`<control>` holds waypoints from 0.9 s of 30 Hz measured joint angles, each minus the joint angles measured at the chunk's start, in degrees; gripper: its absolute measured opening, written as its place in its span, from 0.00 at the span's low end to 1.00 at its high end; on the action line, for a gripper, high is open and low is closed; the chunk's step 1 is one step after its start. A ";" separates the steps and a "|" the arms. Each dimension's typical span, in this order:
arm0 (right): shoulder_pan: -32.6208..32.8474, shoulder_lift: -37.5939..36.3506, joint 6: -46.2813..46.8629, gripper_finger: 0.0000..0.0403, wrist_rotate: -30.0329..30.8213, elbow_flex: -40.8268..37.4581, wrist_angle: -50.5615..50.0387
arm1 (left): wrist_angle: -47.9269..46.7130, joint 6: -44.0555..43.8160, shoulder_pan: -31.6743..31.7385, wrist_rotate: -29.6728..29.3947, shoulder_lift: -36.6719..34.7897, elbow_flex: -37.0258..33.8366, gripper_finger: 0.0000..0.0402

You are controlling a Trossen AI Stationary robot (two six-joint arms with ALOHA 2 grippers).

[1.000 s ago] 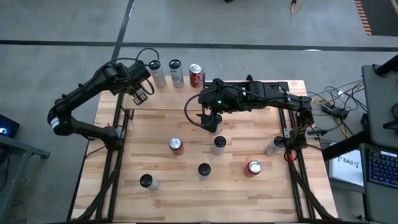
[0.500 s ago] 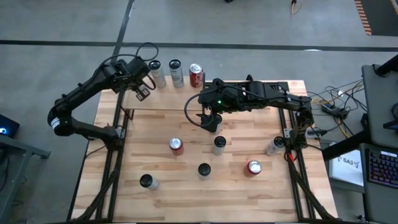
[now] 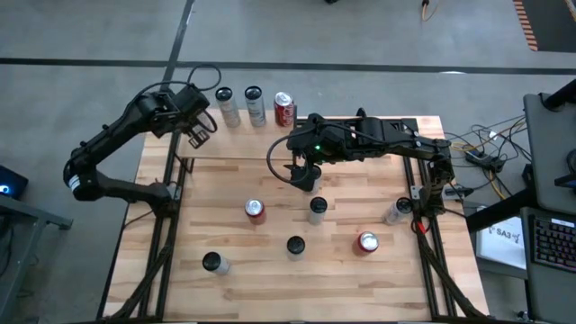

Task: Place canned beverage on shelf
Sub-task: Put the bottom left white pink soda can on the shelf

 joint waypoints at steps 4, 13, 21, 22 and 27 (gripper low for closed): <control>-0.02 0.00 0.14 0.81 0.00 0.00 0.01 | 0.02 0.09 1.46 -1.81 0.20 0.00 0.00; -0.02 0.00 0.48 0.81 0.00 0.00 0.00 | 0.65 0.36 4.50 -2.29 2.05 0.00 0.00; -0.02 0.00 0.31 0.81 -0.01 0.00 -0.13 | 0.79 -1.97 4.54 -3.69 1.55 0.00 0.00; -0.02 0.00 0.08 0.81 -0.01 0.00 -0.25 | 0.73 -2.96 4.43 -3.69 1.06 0.00 0.00; 0.00 -0.02 -1.91 0.81 -0.01 -1.17 -0.05 | 1.25 -8.44 2.10 -1.18 -2.06 -0.29 0.00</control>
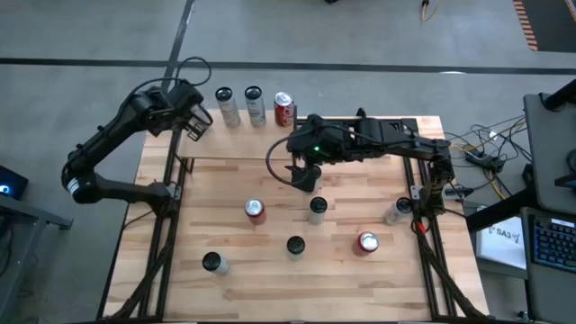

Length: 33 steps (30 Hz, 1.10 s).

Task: Place canned beverage on shelf
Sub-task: Put the bottom left white pink soda can on the shelf

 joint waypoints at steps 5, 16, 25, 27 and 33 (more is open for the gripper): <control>-0.01 0.00 -0.64 0.81 0.00 -2.45 0.24 | 4.96 -1.97 -4.18 2.32 -6.27 -4.96 0.00; -0.01 0.00 -0.18 0.81 0.01 -4.30 0.56 | 21.18 -4.12 -6.50 12.86 -19.09 -22.64 0.00; -0.01 0.00 0.71 0.81 0.01 -4.30 0.69 | 34.85 -3.67 -6.50 11.42 -22.77 -33.88 0.00; -0.01 0.00 0.71 0.81 0.01 -4.30 0.69 | 37.04 -2.93 -6.46 10.86 -23.52 -35.54 0.00; -0.01 0.00 0.20 0.81 0.01 -4.30 0.67 | 48.32 0.45 -6.43 8.69 -24.92 -39.39 0.00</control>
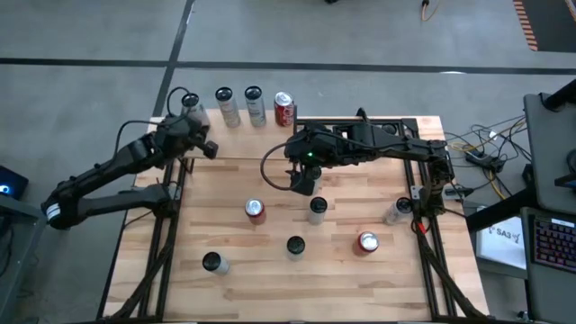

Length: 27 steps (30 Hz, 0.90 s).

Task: Place canned beverage on shelf
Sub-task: Put the bottom left white pink soda can on the shelf

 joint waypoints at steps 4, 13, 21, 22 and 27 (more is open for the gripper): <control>0.00 0.00 -0.22 0.81 0.00 0.00 -0.02 | 5.05 1.58 0.07 -2.79 0.32 -1.29 0.00; 0.00 0.00 -0.36 0.81 0.00 0.00 -0.04 | 5.20 2.87 0.37 -10.40 2.49 -1.69 0.00; 0.00 0.00 -0.36 0.81 0.00 0.00 -0.04 | 5.48 4.24 0.48 -14.29 3.94 -1.69 0.00; 0.00 0.00 -0.33 0.81 0.00 0.00 -0.04 | 5.41 4.47 0.48 -14.27 3.94 -1.66 0.00; 0.00 0.00 -0.01 0.81 0.00 0.00 -0.09 | -1.09 2.12 0.31 -10.98 2.32 1.04 0.00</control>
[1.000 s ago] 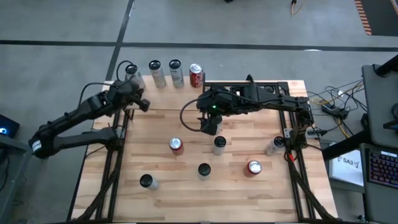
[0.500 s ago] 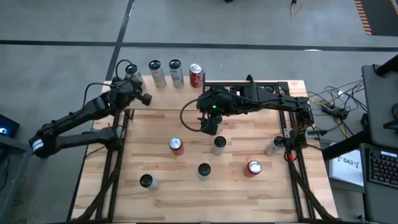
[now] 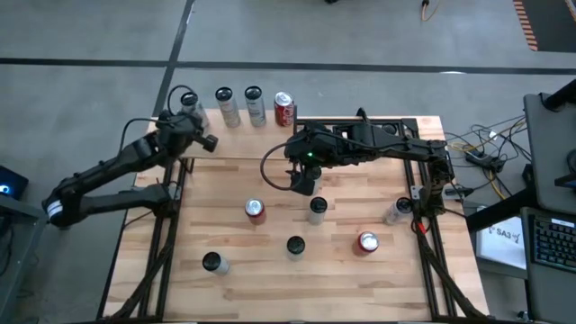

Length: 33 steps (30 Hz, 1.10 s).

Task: Place canned beverage on shelf
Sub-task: Put the bottom left white pink soda can on the shelf

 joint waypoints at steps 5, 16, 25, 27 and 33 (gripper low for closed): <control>0.00 0.00 -0.43 0.81 0.00 0.00 -0.19 | -3.08 -1.21 0.00 7.78 -2.96 2.33 0.00; 0.00 0.00 -0.53 0.81 0.00 0.00 -0.35 | -5.04 10.78 0.04 36.09 -4.06 9.59 0.00; 0.00 0.00 -0.45 0.81 0.00 0.00 -0.37 | -23.31 10.80 1.66 14.36 4.67 21.14 0.00; 0.00 0.00 -0.46 0.81 0.00 0.00 -0.37 | -24.53 10.83 2.69 13.05 6.66 22.53 0.00; 0.00 0.00 -0.41 0.81 0.00 0.00 -0.37 | -25.40 11.85 5.94 11.80 11.50 23.96 0.00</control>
